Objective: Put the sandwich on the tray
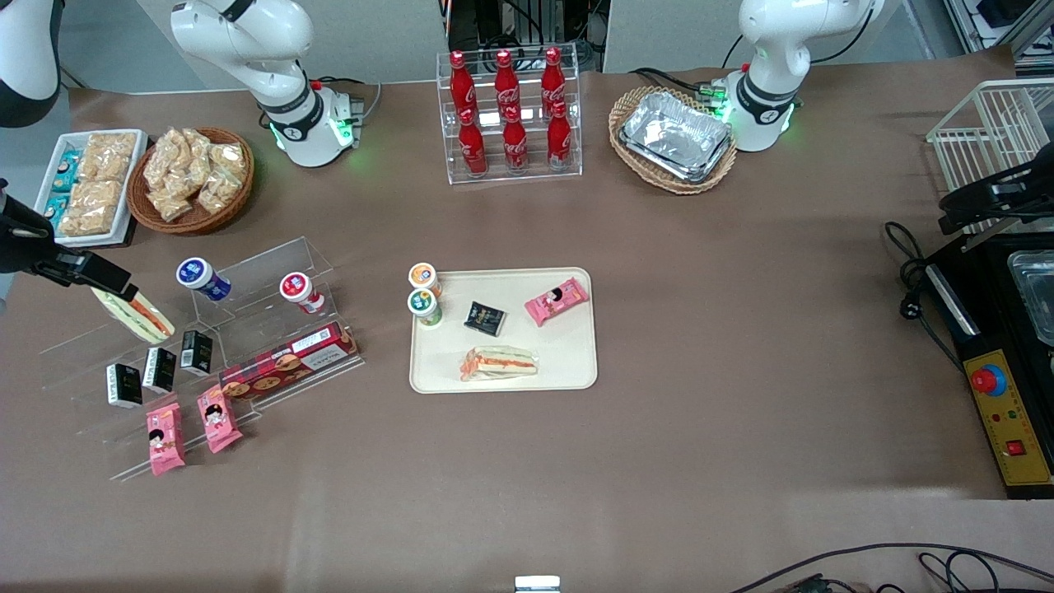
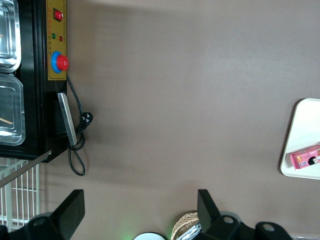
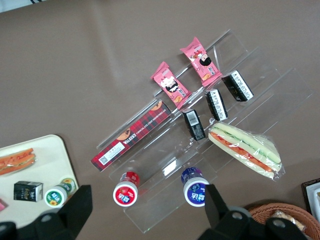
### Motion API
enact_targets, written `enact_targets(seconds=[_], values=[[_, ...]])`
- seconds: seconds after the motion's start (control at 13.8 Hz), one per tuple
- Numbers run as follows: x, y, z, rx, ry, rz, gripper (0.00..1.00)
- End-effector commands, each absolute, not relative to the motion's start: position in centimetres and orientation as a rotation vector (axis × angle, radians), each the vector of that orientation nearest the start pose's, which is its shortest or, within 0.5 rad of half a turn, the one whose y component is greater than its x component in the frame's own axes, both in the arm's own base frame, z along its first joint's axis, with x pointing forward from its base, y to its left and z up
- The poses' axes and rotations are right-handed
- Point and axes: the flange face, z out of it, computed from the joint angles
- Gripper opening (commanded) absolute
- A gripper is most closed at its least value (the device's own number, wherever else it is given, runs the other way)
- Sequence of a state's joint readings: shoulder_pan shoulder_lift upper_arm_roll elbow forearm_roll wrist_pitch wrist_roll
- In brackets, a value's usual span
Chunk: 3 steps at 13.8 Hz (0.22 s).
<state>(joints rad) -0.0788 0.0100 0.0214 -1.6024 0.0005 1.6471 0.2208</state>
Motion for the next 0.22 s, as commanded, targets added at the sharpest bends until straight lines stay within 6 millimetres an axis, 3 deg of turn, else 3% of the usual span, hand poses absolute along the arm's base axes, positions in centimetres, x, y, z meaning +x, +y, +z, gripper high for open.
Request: enact_targets(seconds=[0.0, 0.15], values=[[54.47, -4.38, 61.76, -3.135, 0.364, -0.011, 1.00], [54.35, -5.15, 61.58, -3.135, 0.383, 0.002, 1.00]])
